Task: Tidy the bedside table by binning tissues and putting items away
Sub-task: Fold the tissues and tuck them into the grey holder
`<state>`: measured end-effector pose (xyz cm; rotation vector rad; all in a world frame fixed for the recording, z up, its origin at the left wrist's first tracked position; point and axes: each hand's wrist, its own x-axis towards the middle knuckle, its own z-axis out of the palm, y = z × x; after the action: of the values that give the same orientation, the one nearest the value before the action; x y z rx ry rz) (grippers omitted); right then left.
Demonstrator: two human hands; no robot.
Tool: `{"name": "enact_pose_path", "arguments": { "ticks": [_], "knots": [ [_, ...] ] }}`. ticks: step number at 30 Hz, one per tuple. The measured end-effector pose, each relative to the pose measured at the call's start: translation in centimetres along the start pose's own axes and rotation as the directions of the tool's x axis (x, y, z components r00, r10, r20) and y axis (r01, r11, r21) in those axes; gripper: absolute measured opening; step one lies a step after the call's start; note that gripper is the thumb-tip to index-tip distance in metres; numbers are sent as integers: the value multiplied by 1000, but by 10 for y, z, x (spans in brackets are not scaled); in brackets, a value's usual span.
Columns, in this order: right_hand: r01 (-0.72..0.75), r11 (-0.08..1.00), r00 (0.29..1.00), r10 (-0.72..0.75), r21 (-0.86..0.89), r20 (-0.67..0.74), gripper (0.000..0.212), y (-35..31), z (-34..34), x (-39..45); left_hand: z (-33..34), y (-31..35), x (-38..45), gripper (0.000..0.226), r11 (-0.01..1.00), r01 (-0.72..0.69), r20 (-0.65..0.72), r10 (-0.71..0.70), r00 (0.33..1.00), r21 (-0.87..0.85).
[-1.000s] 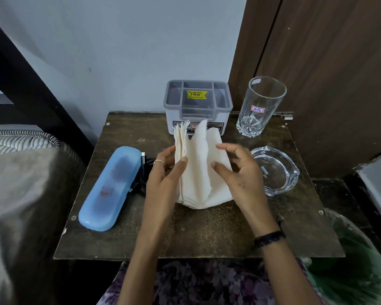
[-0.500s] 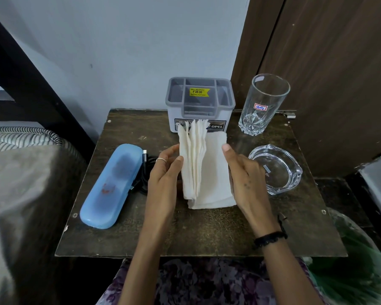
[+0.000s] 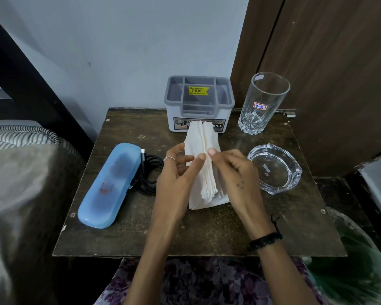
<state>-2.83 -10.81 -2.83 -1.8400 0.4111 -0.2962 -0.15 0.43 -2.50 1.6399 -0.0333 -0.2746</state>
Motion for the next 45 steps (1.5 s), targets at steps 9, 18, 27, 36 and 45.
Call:
{"name": "enact_pose_path", "arguments": {
  "ticks": [9, 18, 27, 36, 45],
  "knots": [
    [20, 1000, 1000, -20, 4, 21, 13, 4, 0, 2, 0, -3, 2, 43, 998, -40, 31, 38, 999, 47],
    [55, 994, 997, -60, -96, -41, 10, 3, -2, 2, -4, -2, 1, 36, 999, 13, 1, -13, 1000, -44],
    [90, 937, 988, -127, -339, -90, 39, 3, -3, 1, -7, 0, -1, 44, 1000, -7, -53, 8, 999, 28],
    [34, 998, 995, -39, -56, -89, 19, 3, -10, 2, -17, 3, -6, 62, 704, -126, -158, 324, 933, 699],
    [-72, 861, 992, 116, 503, -57, 13, -3, -19, 5, -13, 6, -6, 32, 731, -162, -176, 363, 915, 663]
  ]
}}
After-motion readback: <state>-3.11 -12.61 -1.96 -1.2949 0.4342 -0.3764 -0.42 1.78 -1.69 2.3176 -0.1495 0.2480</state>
